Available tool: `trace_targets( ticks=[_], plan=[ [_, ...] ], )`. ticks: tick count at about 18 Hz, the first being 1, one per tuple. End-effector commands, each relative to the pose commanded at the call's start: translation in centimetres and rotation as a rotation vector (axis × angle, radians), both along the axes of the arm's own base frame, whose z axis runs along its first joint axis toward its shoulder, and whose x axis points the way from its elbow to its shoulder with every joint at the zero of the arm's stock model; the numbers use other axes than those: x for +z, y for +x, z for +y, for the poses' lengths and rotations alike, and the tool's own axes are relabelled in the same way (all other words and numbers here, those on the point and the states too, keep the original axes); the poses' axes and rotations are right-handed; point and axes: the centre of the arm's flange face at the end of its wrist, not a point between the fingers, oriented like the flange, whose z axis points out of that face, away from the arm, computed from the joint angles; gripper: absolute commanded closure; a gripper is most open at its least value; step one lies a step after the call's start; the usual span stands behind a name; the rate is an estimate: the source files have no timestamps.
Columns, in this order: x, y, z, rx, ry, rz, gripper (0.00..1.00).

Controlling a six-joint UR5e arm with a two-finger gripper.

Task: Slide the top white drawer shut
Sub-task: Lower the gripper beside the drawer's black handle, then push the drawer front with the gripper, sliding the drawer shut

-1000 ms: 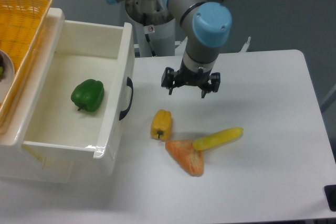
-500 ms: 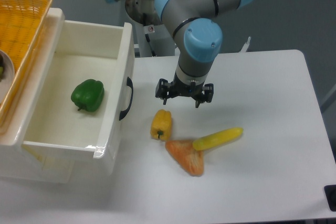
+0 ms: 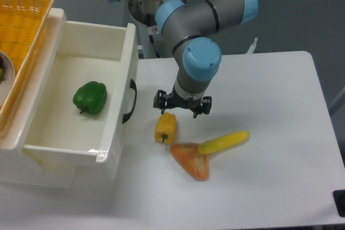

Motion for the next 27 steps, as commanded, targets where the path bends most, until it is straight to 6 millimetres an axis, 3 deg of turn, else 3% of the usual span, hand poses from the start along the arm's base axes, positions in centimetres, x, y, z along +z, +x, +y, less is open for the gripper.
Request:
trace_targets(
  ticks=[11, 27],
  plan=[
    [-1.9, 1.9, 1.9, -0.046, -0.006, -0.034, 0.0],
    [-1.0, 3.6, 3.1, -0.07, 0.028, -0.048, 0.0]
  ],
)
